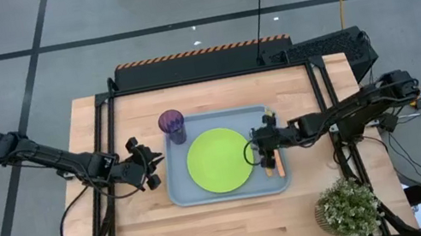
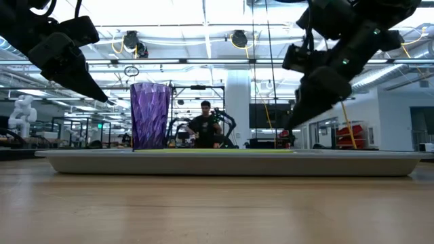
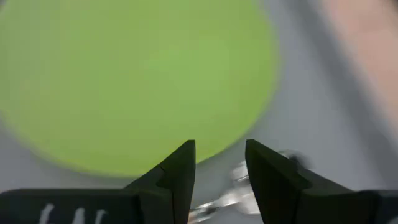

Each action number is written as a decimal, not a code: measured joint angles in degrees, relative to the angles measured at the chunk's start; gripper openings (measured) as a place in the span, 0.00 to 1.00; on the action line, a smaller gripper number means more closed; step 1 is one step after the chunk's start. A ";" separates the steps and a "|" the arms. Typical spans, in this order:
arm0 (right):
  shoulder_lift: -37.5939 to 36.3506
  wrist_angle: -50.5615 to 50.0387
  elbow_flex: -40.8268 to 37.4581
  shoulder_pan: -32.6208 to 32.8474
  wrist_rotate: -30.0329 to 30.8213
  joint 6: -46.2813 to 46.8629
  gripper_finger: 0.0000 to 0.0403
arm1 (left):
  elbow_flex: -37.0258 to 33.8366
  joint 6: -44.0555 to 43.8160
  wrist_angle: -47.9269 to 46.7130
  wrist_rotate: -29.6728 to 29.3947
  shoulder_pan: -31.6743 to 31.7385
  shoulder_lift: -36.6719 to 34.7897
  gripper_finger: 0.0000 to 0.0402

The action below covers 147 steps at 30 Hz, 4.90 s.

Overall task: Pick and place plate/cup/fork/spoon on tray
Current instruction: Adjust the yellow spoon on the gray serving tray

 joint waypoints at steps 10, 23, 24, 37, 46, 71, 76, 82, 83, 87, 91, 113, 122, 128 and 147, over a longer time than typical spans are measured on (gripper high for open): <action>1.14 0.22 0.04 -11.27 -2.71 -5.70 0.33 | 0.00 0.07 0.02 -0.01 -0.01 -0.01 0.18; 10.27 2.11 7.58 -16.66 -5.62 -18.89 0.33 | 0.00 -0.47 -0.21 1.41 -0.01 0.01 0.18; 10.93 0.60 8.50 -16.70 -5.58 -19.97 0.33 | -0.02 -0.65 -0.47 1.51 -0.01 -0.01 0.18; 13.09 -11.50 14.08 -16.84 -5.59 -24.95 0.33 | -0.02 -1.20 -1.42 1.52 -0.01 -0.01 0.18; 13.07 -13.34 14.05 -17.01 -5.57 -24.82 0.33 | -0.02 -1.20 -1.44 1.52 -0.01 -0.01 0.18; 13.01 -15.20 14.03 -19.54 -5.43 -25.58 0.33 | -0.02 -1.43 -2.27 1.49 -0.04 -0.01 0.18; 13.01 -19.83 14.03 -18.62 -5.50 -21.35 0.33 | -0.02 -2.32 -3.25 1.49 -0.04 -0.01 0.18; 9.91 -21.60 14.01 -15.02 -5.37 -16.60 0.33 | -0.02 -2.47 -3.37 1.47 -0.01 -0.01 0.18; 9.00 -21.56 14.01 -14.57 -5.32 -16.49 0.33 | -0.02 -2.47 -3.34 1.46 0.01 -0.01 0.18; 5.06 -21.67 14.01 -13.35 -1.68 -15.92 0.33 | -0.02 -2.37 -3.05 1.43 0.01 0.00 0.18; 1.02 -23.84 14.01 -12.59 -0.84 -12.93 0.33 | -0.02 -2.56 -3.08 1.64 -0.04 -0.01 0.18; 9.85 -19.72 12.85 1.36 -11.43 -2.89 0.33 | -0.02 -3.04 -2.80 1.86 -0.08 -0.01 0.18; 9.90 -16.37 12.85 3.19 -14.77 -0.38 0.33 | -0.02 -3.06 -2.75 1.87 -0.08 0.01 0.18; 11.39 -14.77 12.31 5.75 -17.61 3.78 0.33 | -0.02 -3.61 -2.77 1.88 -0.08 -0.01 0.18; 16.46 -1.36 12.31 8.77 -20.29 5.45 0.33 | -0.02 -4.02 -2.52 1.87 -0.06 0.01 0.18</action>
